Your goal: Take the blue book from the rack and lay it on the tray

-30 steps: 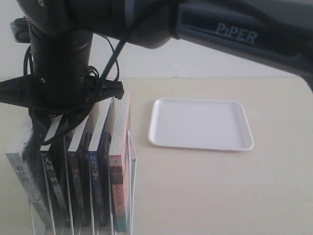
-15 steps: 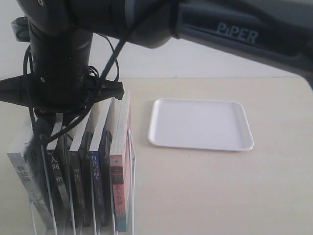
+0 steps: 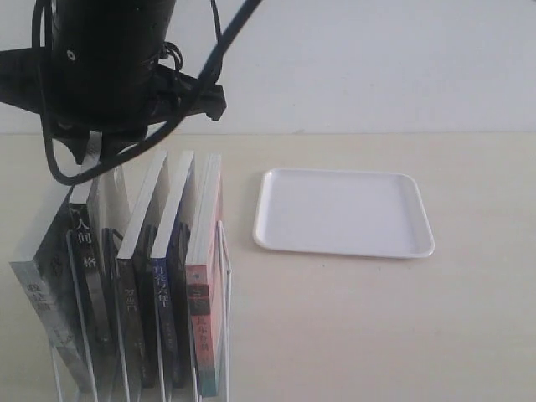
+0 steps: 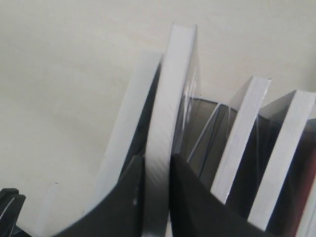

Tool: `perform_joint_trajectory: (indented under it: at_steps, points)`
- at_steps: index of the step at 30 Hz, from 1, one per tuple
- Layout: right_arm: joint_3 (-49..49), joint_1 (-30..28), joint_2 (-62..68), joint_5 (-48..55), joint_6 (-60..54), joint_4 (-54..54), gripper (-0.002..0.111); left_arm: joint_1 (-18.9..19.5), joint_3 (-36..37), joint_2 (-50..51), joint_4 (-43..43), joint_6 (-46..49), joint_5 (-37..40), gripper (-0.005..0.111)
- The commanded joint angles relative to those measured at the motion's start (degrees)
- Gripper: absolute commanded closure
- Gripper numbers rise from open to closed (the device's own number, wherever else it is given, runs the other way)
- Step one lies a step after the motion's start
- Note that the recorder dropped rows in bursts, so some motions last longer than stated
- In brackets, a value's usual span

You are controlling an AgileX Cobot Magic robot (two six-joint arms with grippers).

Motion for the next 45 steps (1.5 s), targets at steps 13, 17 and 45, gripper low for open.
perform_joint_trajectory:
  at_steps: [13, 17, 45]
  points:
    - [-0.1, 0.0, 2.2, -1.4, 0.1, 0.3, 0.063, 0.2, 0.2, -0.2, 0.0, -0.4, 0.0, 0.102]
    - [-0.3, 0.0, 0.6, 0.7, -0.6, 0.3, 0.073, 0.2, 0.2, -0.2, 0.0, -0.4, 0.0, 0.102]
    - [4.1, -1.1, -1.1, 5.9, 0.1, -8.1, 0.076, 0.2, 0.2, -0.2, 0.0, -0.4, 0.0, 0.102]
